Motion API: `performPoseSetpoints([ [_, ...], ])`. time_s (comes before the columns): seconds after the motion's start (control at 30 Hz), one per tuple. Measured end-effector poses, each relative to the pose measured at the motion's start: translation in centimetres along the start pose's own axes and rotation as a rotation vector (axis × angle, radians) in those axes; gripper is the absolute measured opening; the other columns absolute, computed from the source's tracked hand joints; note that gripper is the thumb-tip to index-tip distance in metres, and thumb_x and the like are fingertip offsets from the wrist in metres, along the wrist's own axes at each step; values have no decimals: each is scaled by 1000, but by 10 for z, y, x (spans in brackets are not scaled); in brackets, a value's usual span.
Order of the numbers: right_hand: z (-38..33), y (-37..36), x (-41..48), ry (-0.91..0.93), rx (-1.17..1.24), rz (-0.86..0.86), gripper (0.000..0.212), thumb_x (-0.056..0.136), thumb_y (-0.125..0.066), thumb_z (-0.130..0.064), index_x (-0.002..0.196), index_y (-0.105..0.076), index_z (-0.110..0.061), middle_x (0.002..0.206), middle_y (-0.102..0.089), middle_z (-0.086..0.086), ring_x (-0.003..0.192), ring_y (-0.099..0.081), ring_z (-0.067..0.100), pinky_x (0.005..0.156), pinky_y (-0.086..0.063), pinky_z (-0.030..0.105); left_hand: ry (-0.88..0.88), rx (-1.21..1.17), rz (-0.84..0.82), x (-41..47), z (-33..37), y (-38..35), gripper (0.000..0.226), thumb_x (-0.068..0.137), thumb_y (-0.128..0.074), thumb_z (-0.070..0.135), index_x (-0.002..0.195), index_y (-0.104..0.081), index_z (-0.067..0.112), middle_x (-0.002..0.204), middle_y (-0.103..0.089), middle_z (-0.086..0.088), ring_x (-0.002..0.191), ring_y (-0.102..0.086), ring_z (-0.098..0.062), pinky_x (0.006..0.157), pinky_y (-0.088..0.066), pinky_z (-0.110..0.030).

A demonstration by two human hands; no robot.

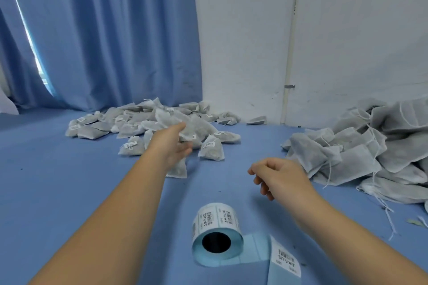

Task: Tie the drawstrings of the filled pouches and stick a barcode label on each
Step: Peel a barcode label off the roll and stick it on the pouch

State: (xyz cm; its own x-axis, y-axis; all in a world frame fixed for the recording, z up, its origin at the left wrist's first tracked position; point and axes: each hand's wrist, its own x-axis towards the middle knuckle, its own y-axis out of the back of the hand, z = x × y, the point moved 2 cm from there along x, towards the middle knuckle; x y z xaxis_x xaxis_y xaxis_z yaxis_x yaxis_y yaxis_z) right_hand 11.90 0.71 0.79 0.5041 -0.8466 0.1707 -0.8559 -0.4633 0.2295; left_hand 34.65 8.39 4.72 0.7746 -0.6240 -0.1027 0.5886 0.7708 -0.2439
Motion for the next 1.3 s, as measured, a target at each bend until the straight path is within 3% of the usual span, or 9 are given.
performPoseSetpoints([
  [0.1,8,4,-4,-12,-31,-29,22,87,-62,-21,68,-71,-17,54,-62,-9,45,-51,7,47,-40,18,14,91,11,-3,-24,2,16,98,-55,20,110,-59,10,97,-60,-6,70,-66,-21,61,-52,-31],
  [0.2,16,10,-11,-31,-38,-34,21,88,-62,-20,69,-71,-16,53,-61,-9,46,-49,9,50,-41,21,-37,198,30,-12,-40,9,7,95,-58,17,91,-64,15,87,-65,-2,61,-64,-15,55,-50,-26],
  [0.53,28,45,-44,-46,-66,-11,19,86,-62,-21,70,-71,-17,56,-62,-9,48,-50,9,50,-41,20,-266,382,-35,-68,-40,-8,19,97,-53,14,92,-70,20,94,-68,-2,75,-64,-17,71,-51,-32],
  [0.87,57,121,-85,-109,-46,104,20,88,-61,-22,71,-71,-17,54,-60,-10,47,-51,7,47,-40,16,-529,553,-180,-138,-42,-88,28,92,-53,10,81,-69,30,91,-69,4,77,-61,-13,63,-45,-24],
  [1.07,79,172,-104,-166,-9,251,17,87,-62,-19,74,-69,-11,52,-58,-7,44,-47,10,45,-37,19,-367,403,-424,-195,-82,-166,27,91,-54,11,78,-71,27,77,-69,8,63,-61,2,66,-48,-22],
  [1.2,87,192,-111,-168,109,339,19,89,-58,-14,75,-71,-11,54,-58,-3,43,-47,13,43,-40,22,-171,303,-516,-219,-126,-220,23,91,-54,10,81,-70,24,75,-66,9,61,-61,-2,65,-48,-23],
  [1.3,91,199,-113,-156,133,355,20,90,-56,-12,77,-71,-9,54,-59,-2,43,-47,12,41,-40,21,-103,297,-491,-223,-162,-238,22,92,-54,10,84,-69,22,78,-66,6,68,-62,-10,70,-48,-25],
])
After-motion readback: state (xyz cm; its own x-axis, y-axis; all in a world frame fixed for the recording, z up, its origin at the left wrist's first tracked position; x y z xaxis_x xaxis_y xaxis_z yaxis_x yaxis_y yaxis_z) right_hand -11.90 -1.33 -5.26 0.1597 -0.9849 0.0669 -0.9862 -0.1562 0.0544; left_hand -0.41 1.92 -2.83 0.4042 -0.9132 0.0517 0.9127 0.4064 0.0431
